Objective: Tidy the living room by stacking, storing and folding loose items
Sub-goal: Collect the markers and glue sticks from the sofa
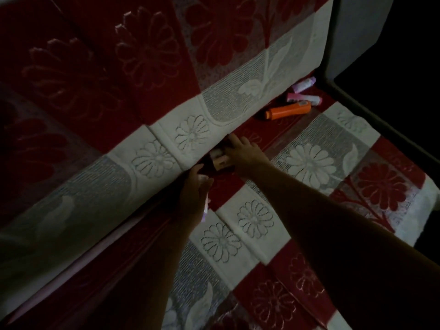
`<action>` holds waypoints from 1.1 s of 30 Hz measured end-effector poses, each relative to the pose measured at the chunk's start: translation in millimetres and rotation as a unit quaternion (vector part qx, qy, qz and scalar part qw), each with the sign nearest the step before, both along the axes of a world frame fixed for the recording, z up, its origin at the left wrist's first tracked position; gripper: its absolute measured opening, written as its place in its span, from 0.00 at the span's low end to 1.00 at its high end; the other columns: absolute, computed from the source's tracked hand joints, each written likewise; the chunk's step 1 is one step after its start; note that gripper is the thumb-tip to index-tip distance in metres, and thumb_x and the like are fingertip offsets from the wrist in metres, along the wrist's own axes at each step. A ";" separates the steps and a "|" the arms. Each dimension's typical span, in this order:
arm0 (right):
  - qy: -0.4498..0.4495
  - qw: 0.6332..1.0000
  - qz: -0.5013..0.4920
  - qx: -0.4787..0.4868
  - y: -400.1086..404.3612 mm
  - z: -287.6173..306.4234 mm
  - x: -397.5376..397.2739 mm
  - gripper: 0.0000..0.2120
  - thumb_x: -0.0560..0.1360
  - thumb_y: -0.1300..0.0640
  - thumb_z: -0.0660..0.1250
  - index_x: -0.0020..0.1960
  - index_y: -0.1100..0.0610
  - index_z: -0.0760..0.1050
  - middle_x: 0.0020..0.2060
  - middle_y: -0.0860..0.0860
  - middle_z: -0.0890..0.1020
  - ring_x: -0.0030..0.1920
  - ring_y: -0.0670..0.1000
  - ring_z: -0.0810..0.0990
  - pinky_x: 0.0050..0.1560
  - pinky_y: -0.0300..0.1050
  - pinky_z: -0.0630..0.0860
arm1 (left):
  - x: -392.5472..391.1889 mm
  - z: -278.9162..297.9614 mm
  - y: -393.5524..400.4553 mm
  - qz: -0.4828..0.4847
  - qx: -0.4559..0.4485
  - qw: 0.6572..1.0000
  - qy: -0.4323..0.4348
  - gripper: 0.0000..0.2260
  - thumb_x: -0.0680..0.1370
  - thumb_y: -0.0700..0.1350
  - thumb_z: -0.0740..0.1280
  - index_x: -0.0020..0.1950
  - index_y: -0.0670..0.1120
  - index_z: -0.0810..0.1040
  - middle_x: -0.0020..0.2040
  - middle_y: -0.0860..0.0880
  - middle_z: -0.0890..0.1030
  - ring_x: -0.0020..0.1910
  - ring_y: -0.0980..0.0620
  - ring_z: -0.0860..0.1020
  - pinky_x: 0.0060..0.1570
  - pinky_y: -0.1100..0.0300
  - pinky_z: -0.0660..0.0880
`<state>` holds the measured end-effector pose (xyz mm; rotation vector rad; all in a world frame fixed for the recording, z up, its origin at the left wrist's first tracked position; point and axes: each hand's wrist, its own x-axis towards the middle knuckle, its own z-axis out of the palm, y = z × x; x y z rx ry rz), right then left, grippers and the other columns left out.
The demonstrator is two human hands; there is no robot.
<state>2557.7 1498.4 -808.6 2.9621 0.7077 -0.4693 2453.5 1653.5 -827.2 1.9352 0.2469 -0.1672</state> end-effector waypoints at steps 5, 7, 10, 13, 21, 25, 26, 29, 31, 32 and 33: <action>-0.084 0.996 -0.029 -0.031 -16.0 6.8 -7.3 0.26 0.72 0.47 0.69 0.67 0.53 0.68 0.64 0.52 0.71 0.63 0.55 0.67 0.60 0.51 0.67 | 3.1 6.0 -11.7 0.046 -0.057 0.997 0.033 0.48 0.62 0.57 0.77 0.73 0.40 0.57 0.62 0.47 0.69 0.59 0.51 0.73 0.48 0.71 0.74; -0.052 0.994 -0.099 0.008 -31.0 13.3 -12.8 0.25 0.72 0.48 0.69 0.66 0.52 0.69 0.63 0.52 0.74 0.63 0.56 0.69 0.62 0.55 0.66 | 6.8 15.1 -23.7 0.042 -0.091 0.990 0.097 0.40 0.69 0.34 0.74 0.74 0.42 0.54 0.65 0.41 0.68 0.59 0.44 0.74 0.48 0.60 0.78; 0.107 0.897 -0.310 0.297 -49.8 24.4 -22.2 0.19 0.72 0.55 0.71 0.61 0.55 0.73 0.54 0.54 0.80 0.53 0.54 0.79 0.54 0.51 0.77 | 22.2 25.3 -45.0 0.070 -0.199 0.960 0.185 0.35 0.73 0.31 0.69 0.73 0.50 0.56 0.62 0.38 0.72 0.49 0.42 0.78 0.30 0.58 0.78; 0.224 0.708 -0.404 0.534 -70.8 39.1 -33.2 0.14 0.73 0.56 0.72 0.56 0.58 0.75 0.48 0.57 0.83 0.46 0.54 0.84 0.45 0.49 0.82 | 48.4 41.3 -82.7 0.142 -0.263 0.926 0.231 0.26 0.75 0.52 0.70 0.68 0.47 0.64 0.57 0.41 0.79 0.46 0.46 0.82 0.27 0.58 0.78; 0.302 0.725 -0.358 0.504 -118.4 49.2 -21.3 0.17 0.71 0.49 0.74 0.56 0.51 0.74 0.46 0.48 0.83 0.47 0.46 0.83 0.47 0.46 0.82 | 76.9 48.3 -139.4 0.057 -0.340 0.920 0.185 0.37 0.58 0.64 0.76 0.61 0.45 0.76 0.55 0.38 0.82 0.49 0.39 0.82 0.38 0.46 0.80; 0.326 0.719 -0.342 0.510 -141.0 49.6 -18.7 0.19 0.69 0.52 0.75 0.56 0.58 0.77 0.48 0.54 0.83 0.47 0.49 0.82 0.45 0.44 0.79 | 86.8 37.8 -148.7 0.005 -0.372 0.905 0.207 0.36 0.63 0.63 0.76 0.63 0.43 0.76 0.58 0.38 0.80 0.56 0.38 0.80 0.50 0.45 0.77; 0.326 0.713 -0.343 0.517 -144.5 46.8 -17.6 0.20 0.69 0.52 0.75 0.57 0.59 0.77 0.48 0.56 0.83 0.45 0.50 0.82 0.43 0.43 0.79 | 88.2 35.8 -150.3 -0.003 -0.378 0.901 0.214 0.35 0.65 0.61 0.75 0.64 0.42 0.76 0.58 0.38 0.80 0.57 0.39 0.80 0.50 0.46 0.77; 0.315 0.685 -0.373 0.541 -148.6 37.2 -16.5 0.22 0.73 0.48 0.71 0.61 0.60 0.74 0.49 0.55 0.82 0.43 0.50 0.82 0.42 0.44 0.80 | 91.4 28.6 -156.0 0.042 -0.378 0.899 0.216 0.14 0.74 0.49 0.70 0.56 0.45 0.78 0.53 0.42 0.82 0.50 0.43 0.81 0.40 0.54 0.79; 0.265 0.670 -0.427 0.546 -145.8 32.0 -14.6 0.29 0.72 0.45 0.71 0.65 0.60 0.67 0.50 0.55 0.79 0.40 0.48 0.80 0.37 0.41 0.79 | 94.1 21.8 -155.5 0.092 -0.383 0.893 0.216 0.08 0.75 0.44 0.67 0.54 0.50 0.77 0.51 0.44 0.81 0.48 0.45 0.81 0.39 0.55 0.78; 0.227 0.668 -0.454 0.543 -141.8 28.6 -12.4 0.30 0.72 0.46 0.72 0.65 0.60 0.63 0.50 0.53 0.76 0.40 0.46 0.78 0.33 0.37 0.78 | 95.3 19.7 -154.6 0.103 -0.393 0.887 0.220 0.11 0.75 0.43 0.66 0.57 0.50 0.76 0.52 0.44 0.81 0.48 0.46 0.81 0.42 0.54 0.78; 0.201 0.664 -0.462 0.553 -136.0 26.1 -8.0 0.29 0.73 0.47 0.71 0.64 0.58 0.61 0.50 0.52 0.75 0.41 0.45 0.77 0.31 0.33 0.76 | 96.4 20.1 -154.6 0.099 -0.402 0.882 0.227 0.14 0.75 0.44 0.66 0.61 0.48 0.75 0.53 0.43 0.81 0.49 0.45 0.82 0.46 0.52 0.78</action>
